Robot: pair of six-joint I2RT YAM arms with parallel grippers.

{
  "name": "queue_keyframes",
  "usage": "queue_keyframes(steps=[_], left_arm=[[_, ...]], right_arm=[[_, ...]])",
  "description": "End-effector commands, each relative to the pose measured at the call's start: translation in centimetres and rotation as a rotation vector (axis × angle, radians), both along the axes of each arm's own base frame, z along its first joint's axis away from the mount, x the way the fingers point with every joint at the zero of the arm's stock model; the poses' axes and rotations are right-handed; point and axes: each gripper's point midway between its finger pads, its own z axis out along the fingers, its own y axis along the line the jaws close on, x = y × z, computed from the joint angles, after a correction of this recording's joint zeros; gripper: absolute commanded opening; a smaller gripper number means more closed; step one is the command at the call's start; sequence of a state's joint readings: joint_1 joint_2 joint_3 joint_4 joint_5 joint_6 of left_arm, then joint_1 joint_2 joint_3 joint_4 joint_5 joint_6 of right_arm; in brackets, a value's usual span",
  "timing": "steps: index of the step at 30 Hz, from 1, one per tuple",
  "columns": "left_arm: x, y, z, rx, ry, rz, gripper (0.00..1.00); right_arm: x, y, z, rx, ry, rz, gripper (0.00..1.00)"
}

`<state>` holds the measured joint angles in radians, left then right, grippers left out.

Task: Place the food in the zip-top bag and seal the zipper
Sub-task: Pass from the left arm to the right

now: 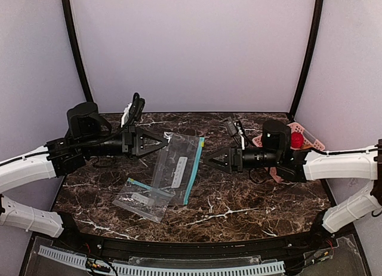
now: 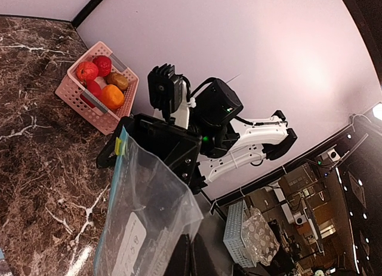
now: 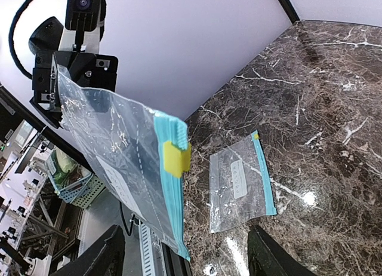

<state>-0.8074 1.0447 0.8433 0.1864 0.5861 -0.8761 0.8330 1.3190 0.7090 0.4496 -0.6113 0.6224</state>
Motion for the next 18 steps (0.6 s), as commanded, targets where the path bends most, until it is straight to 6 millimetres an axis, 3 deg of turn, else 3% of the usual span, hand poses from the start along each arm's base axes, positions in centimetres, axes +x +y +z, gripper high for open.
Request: queue_keyframes(steps=[1, 18], left_arm=[[-0.3, -0.9, 2.3, -0.046, -0.046, -0.015, 0.01], [-1.1, -1.7, 3.6, -0.084, -0.055, -0.055, 0.01]], right_arm=[[-0.7, 1.0, 2.4, 0.077, -0.062, 0.056, 0.66], [-1.3, 2.5, 3.4, 0.112, -0.083, 0.134, 0.57]])
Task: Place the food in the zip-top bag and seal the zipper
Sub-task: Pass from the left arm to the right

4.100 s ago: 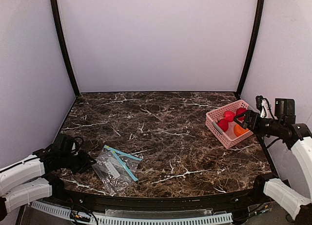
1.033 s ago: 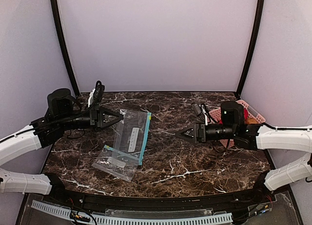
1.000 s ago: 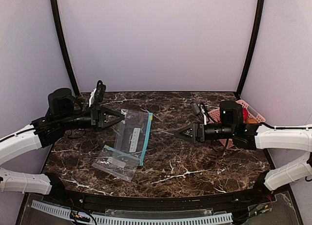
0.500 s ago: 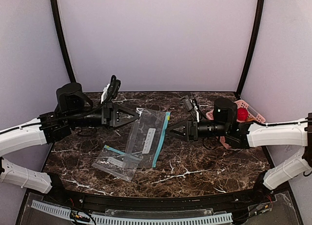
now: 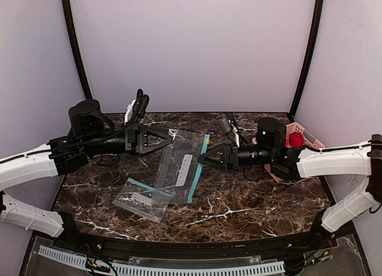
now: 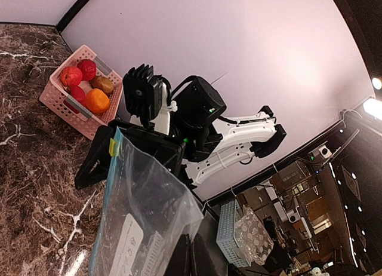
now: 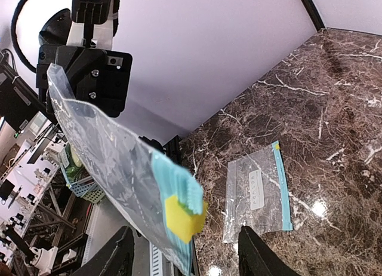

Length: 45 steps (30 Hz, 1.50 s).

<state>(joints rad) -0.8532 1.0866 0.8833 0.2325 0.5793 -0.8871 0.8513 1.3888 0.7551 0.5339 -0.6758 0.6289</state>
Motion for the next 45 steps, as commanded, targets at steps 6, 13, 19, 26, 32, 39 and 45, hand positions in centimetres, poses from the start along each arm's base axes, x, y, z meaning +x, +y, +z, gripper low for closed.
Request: queue_keyframes(steps=[6, 13, 19, 26, 32, 39, 45], left_arm=[[-0.5, 0.1, 2.2, -0.044, -0.043, -0.002, 0.01], [-0.4, 0.6, 1.4, -0.022, -0.047, 0.020, 0.01], [-0.2, 1.1, 0.2, 0.019, -0.048, 0.051, 0.01], [1.2, 4.0, -3.5, 0.297, -0.116, 0.187, 0.51], [2.5, 8.0, -5.8, 0.561, -0.162, 0.322, 0.94], [2.9, 6.6, -5.1, 0.571, -0.232, 0.263, 0.96], [1.5, 2.2, -2.5, 0.364, -0.319, 0.089, 0.93]], right_arm=[[-1.2, 0.8, 2.7, 0.077, -0.065, 0.072, 0.41], [-1.4, 0.3, 2.8, 0.079, -0.067, 0.054, 0.11], [-1.6, -0.3, 2.9, 0.063, -0.077, 0.031, 0.00], [-1.8, -1.7, 2.5, -0.020, -0.094, -0.018, 0.00], [-2.3, -3.5, 1.0, -0.173, -0.090, -0.042, 0.00], [-4.6, -3.3, -0.4, -0.282, -0.061, 0.043, 0.00], [-7.2, -0.9, -1.5, -0.359, -0.045, 0.153, 0.00]])
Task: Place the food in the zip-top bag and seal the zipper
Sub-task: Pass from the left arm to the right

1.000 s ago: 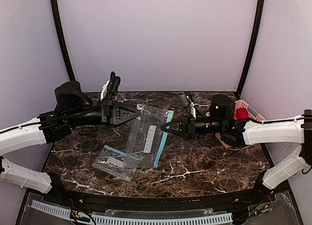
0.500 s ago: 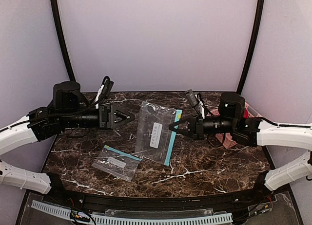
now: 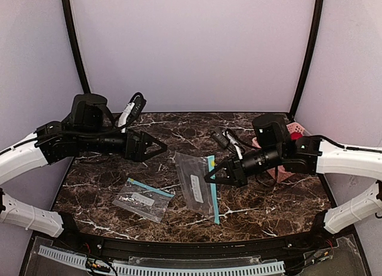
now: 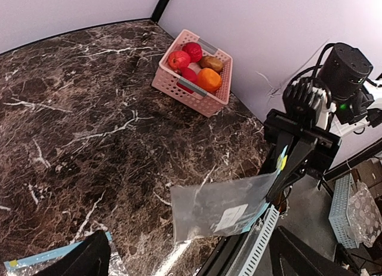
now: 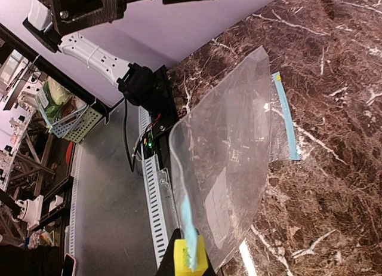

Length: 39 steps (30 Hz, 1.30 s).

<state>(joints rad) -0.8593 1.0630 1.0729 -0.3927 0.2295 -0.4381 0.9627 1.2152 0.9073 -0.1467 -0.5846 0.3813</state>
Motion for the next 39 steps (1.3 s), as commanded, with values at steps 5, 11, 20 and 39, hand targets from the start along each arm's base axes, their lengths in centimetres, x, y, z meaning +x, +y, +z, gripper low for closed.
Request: queue_keyframes(steps=[5, 11, 20, 39], left_arm=[[-2.7, -5.4, 2.5, -0.119, -0.082, -0.274, 0.93], [-5.2, -7.5, 0.9, -0.094, -0.061, -0.388, 0.90], [-6.8, -7.8, -1.1, -0.078, -0.012, -0.434, 0.59], [-7.2, -8.3, -1.4, -0.082, 0.012, -0.469, 0.15]], right_arm=[[-3.0, 3.3, -1.3, -0.114, -0.003, 0.129, 0.00], [-3.0, 4.4, -0.2, -0.096, -0.029, 0.141, 0.00], [-3.5, 4.6, 0.6, -0.079, -0.025, 0.162, 0.00], [-3.6, 4.9, 0.8, -0.073, -0.033, 0.167, 0.00]])
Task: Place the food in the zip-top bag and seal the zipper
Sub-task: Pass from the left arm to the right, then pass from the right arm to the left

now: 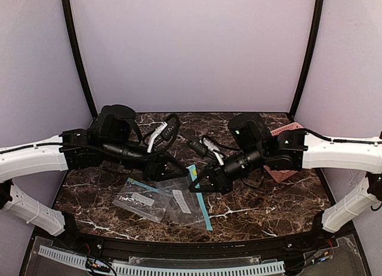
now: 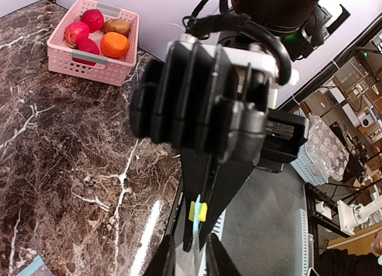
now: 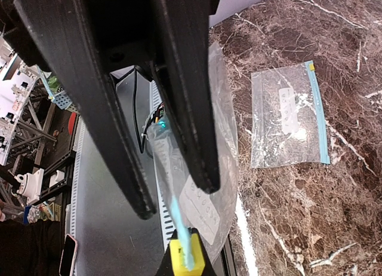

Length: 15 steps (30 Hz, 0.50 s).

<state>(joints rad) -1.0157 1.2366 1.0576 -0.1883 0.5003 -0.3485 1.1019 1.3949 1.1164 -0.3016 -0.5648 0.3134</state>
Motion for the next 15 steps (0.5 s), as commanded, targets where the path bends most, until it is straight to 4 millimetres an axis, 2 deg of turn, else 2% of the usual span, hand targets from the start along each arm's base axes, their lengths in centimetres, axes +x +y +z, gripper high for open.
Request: queue_keyframes(steps=[1, 4, 6, 10, 12, 15], left_arm=[[-0.6, -0.2, 0.3, -0.014, 0.002, -0.033, 0.11], [-0.7, -0.1, 0.5, -0.017, 0.000, -0.036, 0.01], [-0.7, 0.2, 0.5, -0.009, -0.008, -0.026, 0.01], [-0.2, 1.0, 1.0, -0.015, -0.042, 0.028, 0.01], [0.0, 1.4, 1.3, -0.031, -0.048, 0.048, 0.01], [-0.3, 1.6, 1.6, -0.055, -0.033, 0.050, 0.01]], right_arm=[[-0.2, 0.6, 1.2, 0.034, -0.025, 0.017, 0.00], [-0.2, 0.6, 1.3, 0.042, -0.028, 0.015, 0.00], [-0.3, 0.5, 1.6, 0.058, -0.034, 0.014, 0.00], [-0.2, -0.1, 2.6, 0.116, -0.065, -0.011, 0.21], [0.0, -0.5, 3.4, 0.157, -0.086, -0.037, 0.36], [0.4, -1.1, 4.8, 0.230, -0.115, -0.086, 0.50]])
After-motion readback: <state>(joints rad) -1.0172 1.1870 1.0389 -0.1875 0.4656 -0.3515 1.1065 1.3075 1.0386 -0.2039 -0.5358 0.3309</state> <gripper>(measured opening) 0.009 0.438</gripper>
